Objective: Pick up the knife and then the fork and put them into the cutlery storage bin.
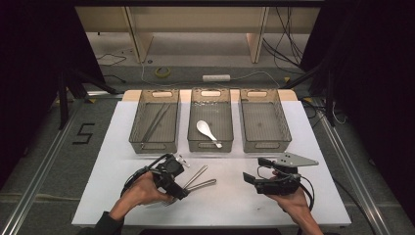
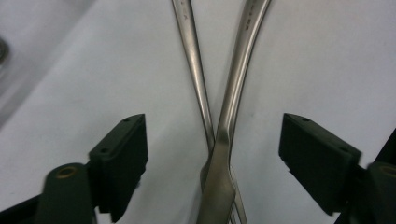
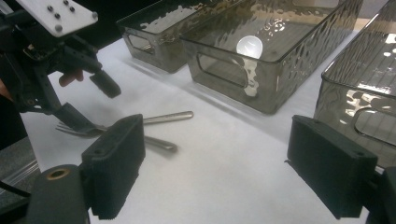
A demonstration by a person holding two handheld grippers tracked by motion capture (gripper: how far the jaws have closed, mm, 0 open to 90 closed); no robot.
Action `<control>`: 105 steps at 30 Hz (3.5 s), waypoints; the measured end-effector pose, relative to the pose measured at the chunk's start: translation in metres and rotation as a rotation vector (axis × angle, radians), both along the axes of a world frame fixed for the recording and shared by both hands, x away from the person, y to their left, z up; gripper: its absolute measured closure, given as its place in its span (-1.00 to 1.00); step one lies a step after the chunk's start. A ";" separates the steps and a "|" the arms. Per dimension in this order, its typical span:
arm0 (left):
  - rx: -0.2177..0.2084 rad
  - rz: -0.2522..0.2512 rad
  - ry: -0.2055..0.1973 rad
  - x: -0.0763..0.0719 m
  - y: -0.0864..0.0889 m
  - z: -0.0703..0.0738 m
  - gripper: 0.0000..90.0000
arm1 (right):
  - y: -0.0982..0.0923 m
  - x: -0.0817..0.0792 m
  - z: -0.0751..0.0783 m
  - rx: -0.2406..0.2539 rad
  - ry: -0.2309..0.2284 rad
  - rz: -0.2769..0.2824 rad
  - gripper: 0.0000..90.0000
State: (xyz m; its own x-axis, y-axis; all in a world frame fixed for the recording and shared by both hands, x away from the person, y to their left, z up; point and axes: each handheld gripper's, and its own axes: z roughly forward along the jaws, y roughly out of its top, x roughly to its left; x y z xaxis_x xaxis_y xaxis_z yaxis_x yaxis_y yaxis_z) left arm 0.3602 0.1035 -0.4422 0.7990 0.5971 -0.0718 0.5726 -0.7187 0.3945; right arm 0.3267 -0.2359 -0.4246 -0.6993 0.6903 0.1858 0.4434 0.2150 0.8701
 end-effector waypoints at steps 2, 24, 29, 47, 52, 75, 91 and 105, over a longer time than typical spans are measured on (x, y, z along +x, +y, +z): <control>0.027 -0.017 0.002 -0.001 -0.002 -0.002 -0.37 | 0.000 0.000 0.000 0.001 0.003 0.001 -0.55; 0.119 -0.070 0.029 -0.001 -0.016 -0.020 0.32 | 0.005 0.001 0.000 -0.001 0.009 0.026 -0.52; 0.119 -0.065 0.023 0.000 -0.015 -0.020 0.42 | 0.005 0.001 -0.001 0.001 0.012 0.028 -0.52; 0.090 -0.067 0.017 0.004 -0.009 -0.020 0.75 | 0.004 0.002 -0.001 0.009 0.015 0.028 -0.50; 0.080 -0.068 0.005 0.003 -0.009 -0.020 0.76 | 0.004 0.002 -0.001 0.007 0.014 0.028 -0.50; -0.032 -0.131 -0.062 -0.009 -0.012 0.009 0.77 | 0.022 -0.004 -0.001 -0.050 -0.026 0.112 -0.51; -0.063 -0.191 -0.055 -0.011 -0.034 0.020 0.76 | 0.066 -0.013 -0.006 -0.215 -0.106 0.268 -0.50; -0.079 -0.248 -0.036 -0.016 -0.054 0.025 0.76 | 0.082 -0.015 -0.011 -0.327 -0.153 0.336 -0.42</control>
State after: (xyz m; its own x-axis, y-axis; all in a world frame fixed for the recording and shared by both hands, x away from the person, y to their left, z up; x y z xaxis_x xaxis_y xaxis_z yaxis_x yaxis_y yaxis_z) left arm 0.3442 0.0497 -0.4173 0.9232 0.3761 -0.0795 0.3672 -0.8017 0.4716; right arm 0.3117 -0.1539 -0.4353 -0.8957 0.4267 -0.1253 0.1749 0.5970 0.7830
